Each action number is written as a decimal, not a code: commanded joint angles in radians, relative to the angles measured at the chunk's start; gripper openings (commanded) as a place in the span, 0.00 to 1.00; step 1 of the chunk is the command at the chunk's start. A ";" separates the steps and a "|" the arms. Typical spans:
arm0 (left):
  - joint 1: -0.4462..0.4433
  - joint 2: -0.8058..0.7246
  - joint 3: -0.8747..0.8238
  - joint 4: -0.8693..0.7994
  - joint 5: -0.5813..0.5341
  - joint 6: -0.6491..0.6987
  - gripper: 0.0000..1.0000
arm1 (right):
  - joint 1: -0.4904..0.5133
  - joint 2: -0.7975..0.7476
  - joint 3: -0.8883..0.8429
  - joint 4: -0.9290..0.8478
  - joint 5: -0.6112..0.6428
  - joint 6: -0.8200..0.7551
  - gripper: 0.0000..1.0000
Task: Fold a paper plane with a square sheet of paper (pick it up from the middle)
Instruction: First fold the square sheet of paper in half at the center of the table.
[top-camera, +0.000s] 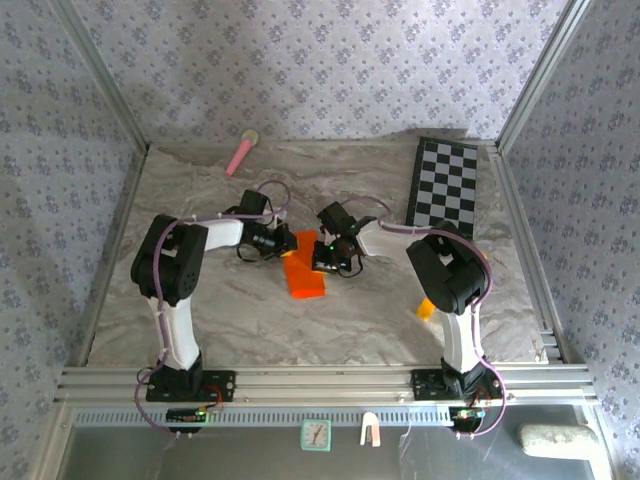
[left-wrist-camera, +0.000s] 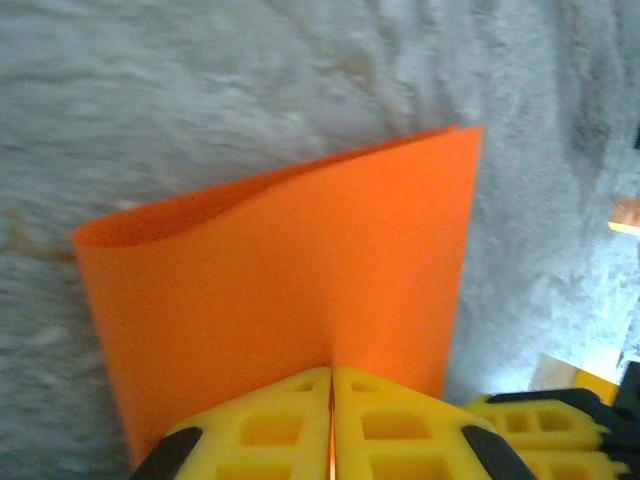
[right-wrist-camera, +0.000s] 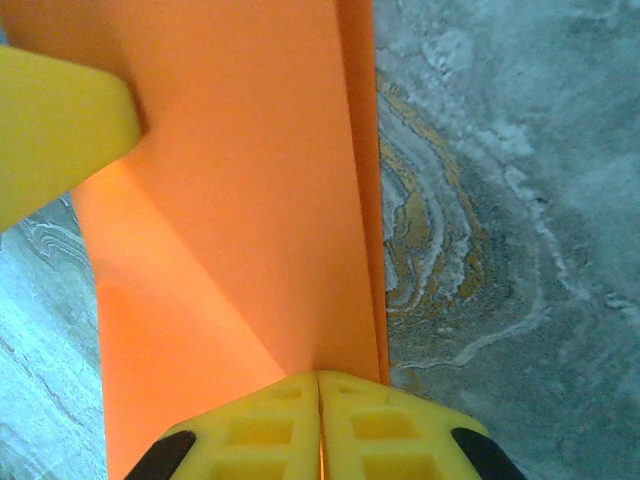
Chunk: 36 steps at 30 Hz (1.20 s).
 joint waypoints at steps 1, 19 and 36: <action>0.046 0.020 0.022 -0.023 -0.038 0.026 0.10 | -0.018 0.128 -0.089 -0.185 0.191 -0.018 0.08; 0.105 -0.070 0.091 -0.071 -0.158 -0.005 0.09 | -0.017 0.129 -0.094 -0.185 0.192 -0.022 0.08; 0.006 -0.012 0.065 -0.036 -0.172 -0.074 0.10 | -0.017 0.130 -0.111 -0.169 0.190 -0.013 0.08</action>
